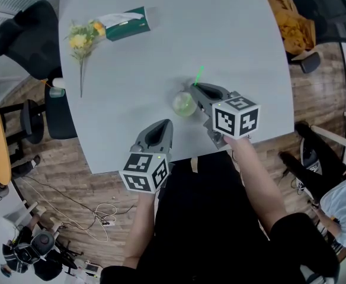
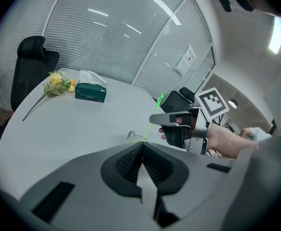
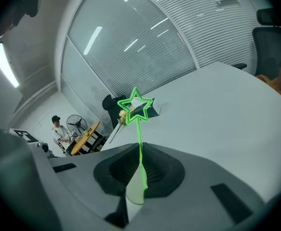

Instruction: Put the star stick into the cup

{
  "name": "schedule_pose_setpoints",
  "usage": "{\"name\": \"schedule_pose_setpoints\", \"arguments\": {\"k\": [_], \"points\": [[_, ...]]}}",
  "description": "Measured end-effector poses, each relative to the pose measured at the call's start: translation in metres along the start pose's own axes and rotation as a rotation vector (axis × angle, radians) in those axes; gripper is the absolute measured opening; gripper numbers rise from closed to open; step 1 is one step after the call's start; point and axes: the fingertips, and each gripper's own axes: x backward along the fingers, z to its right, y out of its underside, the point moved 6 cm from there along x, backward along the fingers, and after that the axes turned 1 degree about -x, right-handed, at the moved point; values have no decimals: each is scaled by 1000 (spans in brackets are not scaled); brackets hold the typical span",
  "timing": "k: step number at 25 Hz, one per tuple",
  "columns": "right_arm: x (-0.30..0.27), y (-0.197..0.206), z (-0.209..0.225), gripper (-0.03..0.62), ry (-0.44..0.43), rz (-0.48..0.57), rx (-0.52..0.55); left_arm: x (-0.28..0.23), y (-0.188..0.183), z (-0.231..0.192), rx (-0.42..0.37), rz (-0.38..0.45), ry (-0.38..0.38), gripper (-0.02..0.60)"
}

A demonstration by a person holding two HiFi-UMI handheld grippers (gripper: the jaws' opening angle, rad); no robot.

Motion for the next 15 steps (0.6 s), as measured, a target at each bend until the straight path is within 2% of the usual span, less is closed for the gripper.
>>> {"name": "schedule_pose_setpoints", "arguments": {"k": [15], "points": [[-8,9,6,28,30,-20,-22,2,4,-3,8,-3,1,-3]]}}
